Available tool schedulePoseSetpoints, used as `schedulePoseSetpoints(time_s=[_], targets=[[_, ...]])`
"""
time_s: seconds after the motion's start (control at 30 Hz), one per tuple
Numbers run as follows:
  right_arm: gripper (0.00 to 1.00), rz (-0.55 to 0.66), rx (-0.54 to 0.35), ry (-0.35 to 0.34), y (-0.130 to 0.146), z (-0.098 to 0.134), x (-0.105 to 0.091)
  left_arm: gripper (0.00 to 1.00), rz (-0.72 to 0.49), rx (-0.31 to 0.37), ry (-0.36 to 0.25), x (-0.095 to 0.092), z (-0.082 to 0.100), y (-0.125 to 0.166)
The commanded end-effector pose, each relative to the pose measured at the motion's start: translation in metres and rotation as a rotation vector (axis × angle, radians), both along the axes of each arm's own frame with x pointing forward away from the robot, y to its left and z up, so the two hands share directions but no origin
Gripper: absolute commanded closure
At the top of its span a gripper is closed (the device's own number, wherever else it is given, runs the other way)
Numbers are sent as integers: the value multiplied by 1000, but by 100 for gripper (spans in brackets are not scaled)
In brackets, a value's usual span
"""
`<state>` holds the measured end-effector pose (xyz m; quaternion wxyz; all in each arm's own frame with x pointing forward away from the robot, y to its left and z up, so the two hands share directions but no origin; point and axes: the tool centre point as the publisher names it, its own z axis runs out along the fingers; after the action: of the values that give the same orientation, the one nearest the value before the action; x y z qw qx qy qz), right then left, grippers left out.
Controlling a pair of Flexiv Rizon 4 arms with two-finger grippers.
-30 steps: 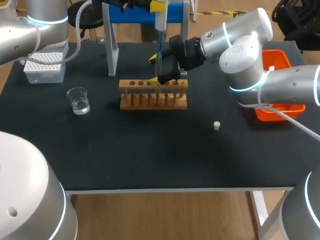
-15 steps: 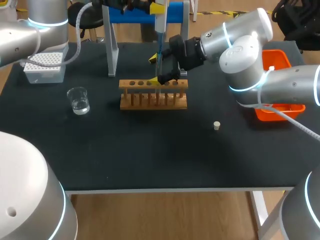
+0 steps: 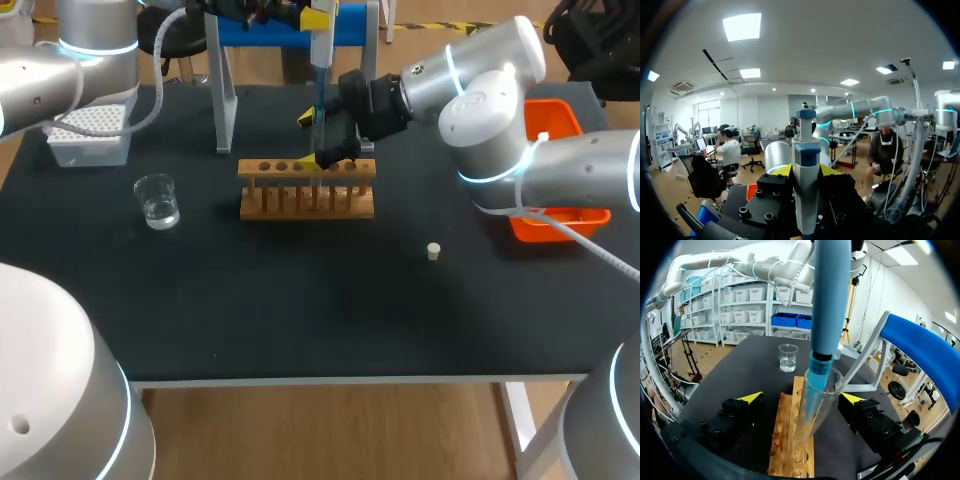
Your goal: Invert the test tube, pick up the pipette, mount the tip to pipette, aspirate from beaker and dispense into the tube, eject the tip, return the pipette, and cap with the stopper.
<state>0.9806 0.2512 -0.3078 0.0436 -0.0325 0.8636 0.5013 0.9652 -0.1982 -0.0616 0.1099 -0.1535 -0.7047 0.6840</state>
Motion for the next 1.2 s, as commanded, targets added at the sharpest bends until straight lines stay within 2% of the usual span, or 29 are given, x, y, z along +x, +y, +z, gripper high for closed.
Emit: schedulePoseSetpoints(time_s=[0.03, 1.2], targets=[[0, 0, -2, 1, 0, 0, 0, 100, -4, -4, 2, 2, -2, 1], [0, 0, -2, 1, 0, 0, 0, 100, -5, -8, 30, 6, -11, 3]])
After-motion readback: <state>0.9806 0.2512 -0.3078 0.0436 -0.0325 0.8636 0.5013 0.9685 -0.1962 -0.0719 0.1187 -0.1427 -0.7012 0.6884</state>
